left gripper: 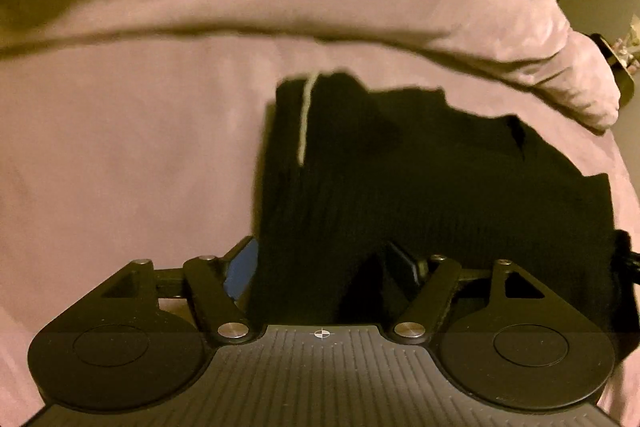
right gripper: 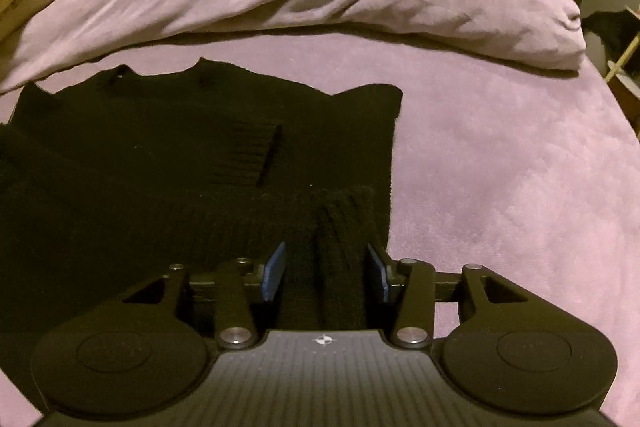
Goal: Fold small clothes
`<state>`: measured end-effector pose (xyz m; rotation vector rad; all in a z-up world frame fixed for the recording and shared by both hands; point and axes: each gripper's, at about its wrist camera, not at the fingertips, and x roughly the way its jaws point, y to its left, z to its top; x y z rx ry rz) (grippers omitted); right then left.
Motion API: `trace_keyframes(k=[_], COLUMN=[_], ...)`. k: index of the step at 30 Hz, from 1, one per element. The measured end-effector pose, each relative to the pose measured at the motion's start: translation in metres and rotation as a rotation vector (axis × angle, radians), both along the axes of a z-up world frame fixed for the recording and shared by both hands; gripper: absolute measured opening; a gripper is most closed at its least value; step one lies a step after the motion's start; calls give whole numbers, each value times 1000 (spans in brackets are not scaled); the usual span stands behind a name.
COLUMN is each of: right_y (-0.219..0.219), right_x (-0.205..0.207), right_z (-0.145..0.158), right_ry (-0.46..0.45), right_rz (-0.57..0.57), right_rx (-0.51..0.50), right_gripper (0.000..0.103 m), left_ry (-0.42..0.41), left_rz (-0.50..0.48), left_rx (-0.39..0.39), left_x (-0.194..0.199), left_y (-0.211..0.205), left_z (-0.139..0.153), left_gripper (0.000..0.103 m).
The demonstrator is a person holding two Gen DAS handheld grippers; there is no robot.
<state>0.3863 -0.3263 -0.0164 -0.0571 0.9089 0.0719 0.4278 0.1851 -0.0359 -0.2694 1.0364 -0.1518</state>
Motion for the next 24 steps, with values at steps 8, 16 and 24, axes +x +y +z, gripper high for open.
trace_keyframes(k=[8,16,24], right_y=[20,45,44], right_x=[-25,-55,-19], right_z=[27,78,108], right_ry=[-113,-217,-342], right_rz=[2,90,61], right_rx=[-116,-53,-113], right_gripper=[13,13,11], left_ry=[-33,-147,-297], left_rz=[7,8,74], left_rx=[-1,-14,-7], left_x=[-9,-35,-25], left_y=[2,-2,2], left_z=[2,45,98], left_gripper=[14,12,10])
